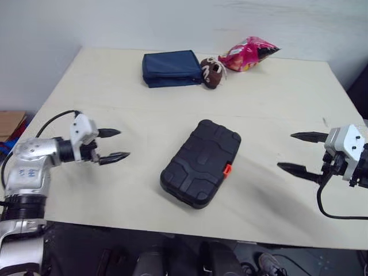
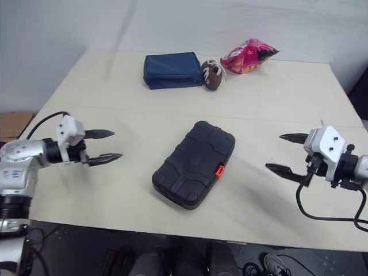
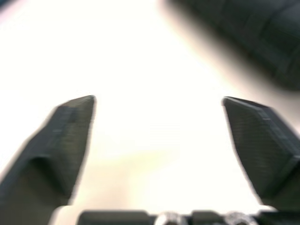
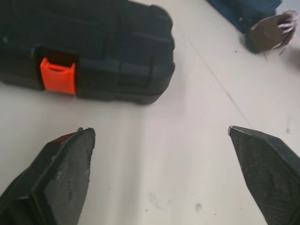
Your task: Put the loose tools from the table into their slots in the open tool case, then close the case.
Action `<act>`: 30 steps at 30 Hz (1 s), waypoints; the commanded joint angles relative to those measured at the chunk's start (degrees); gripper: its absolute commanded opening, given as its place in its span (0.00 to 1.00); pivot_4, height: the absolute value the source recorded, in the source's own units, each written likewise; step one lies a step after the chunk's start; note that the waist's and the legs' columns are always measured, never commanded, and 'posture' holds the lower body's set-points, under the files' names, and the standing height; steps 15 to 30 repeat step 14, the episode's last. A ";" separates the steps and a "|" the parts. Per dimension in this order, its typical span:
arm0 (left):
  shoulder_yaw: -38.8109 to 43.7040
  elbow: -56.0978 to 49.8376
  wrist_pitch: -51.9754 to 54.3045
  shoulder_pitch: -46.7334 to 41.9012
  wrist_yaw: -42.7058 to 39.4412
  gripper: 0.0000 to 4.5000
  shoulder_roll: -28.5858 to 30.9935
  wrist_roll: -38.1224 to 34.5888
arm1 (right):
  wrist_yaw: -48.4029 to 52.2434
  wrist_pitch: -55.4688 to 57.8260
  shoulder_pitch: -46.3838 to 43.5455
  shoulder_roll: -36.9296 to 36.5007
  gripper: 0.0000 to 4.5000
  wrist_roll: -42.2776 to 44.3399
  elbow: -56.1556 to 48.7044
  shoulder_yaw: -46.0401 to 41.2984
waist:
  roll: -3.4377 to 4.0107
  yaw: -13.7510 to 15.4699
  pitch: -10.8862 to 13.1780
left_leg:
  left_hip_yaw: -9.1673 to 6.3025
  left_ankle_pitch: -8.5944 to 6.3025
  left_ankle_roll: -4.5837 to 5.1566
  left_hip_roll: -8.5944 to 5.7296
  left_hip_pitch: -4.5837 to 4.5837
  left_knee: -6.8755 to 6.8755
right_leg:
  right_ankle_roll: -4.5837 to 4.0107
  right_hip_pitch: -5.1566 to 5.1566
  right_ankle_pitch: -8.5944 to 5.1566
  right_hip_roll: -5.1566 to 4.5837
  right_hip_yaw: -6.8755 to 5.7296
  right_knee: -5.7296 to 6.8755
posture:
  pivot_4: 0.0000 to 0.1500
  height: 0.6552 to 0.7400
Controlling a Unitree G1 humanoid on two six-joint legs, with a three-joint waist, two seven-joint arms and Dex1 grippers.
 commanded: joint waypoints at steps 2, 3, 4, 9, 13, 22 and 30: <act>4.17 1.75 -7.13 1.34 5.23 0.99 2.12 1.87 | -3.48 -8.13 -3.11 0.61 1.00 -3.04 6.35 -2.67 | -0.09 0.21 0.06 | 0.05 0.05 0.11 -0.09 -0.15 0.06 | 0.12 -0.14 0.07 -0.09 0.04 0.01 | 1.00 1.00; 4.42 2.04 -8.12 1.42 6.33 0.99 2.05 2.15 | -4.19 -9.28 -4.05 1.24 1.00 -3.30 7.23 -2.13 | -0.13 0.20 0.09 | 0.06 0.07 0.14 -0.15 -0.16 0.07 | 0.14 -0.15 0.08 -0.14 0.05 -0.02 | 1.00 1.00; 4.60 2.08 -8.54 1.39 6.87 0.99 1.79 2.00 | -4.91 -10.96 -4.95 1.95 1.00 -3.64 7.90 -1.70 | -0.13 0.14 0.09 | 0.05 0.08 0.16 -0.23 -0.16 0.07 | 0.14 -0.17 0.08 -0.23 0.05 -0.11 | 1.00 1.00; 4.81 -1.94 -7.81 2.77 11.42 0.99 -1.66 0.48 | -7.03 -13.81 -6.72 4.56 1.00 -4.22 8.13 0.31 | -0.07 0.03 0.12 | 0.05 0.14 0.03 -0.24 -0.02 -0.09 | 0.12 -0.20 0.07 -0.26 0.07 0.05 | 1.00 1.00; 3.99 -2.82 -7.97 2.94 13.72 0.99 -3.03 1.58 | -8.18 -15.16 -7.22 5.99 1.00 -4.23 9.14 1.39 | -0.08 -0.10 0.12 | 0.10 0.19 0.00 -0.23 -0.04 -0.11 | 0.12 -0.22 0.07 -0.18 0.08 0.12 | 1.00 1.00; 3.79 -3.09 -8.31 3.07 13.80 0.99 -3.09 1.67 | -8.42 -15.66 -7.08 6.34 1.00 -4.33 9.23 1.46 | -0.08 -0.10 0.12 | 0.15 0.21 0.01 -0.23 -0.03 -0.10 | 0.12 -0.22 0.07 -0.16 0.12 0.12 | 1.00 1.00; 3.79 -3.09 -8.31 3.07 13.80 0.99 -3.09 1.67 | -8.42 -15.66 -7.08 6.34 1.00 -4.33 9.23 1.46 | -0.08 -0.10 0.12 | 0.15 0.21 0.01 -0.23 -0.03 -0.10 | 0.12 -0.22 0.07 -0.16 0.12 0.12 | 1.00 1.00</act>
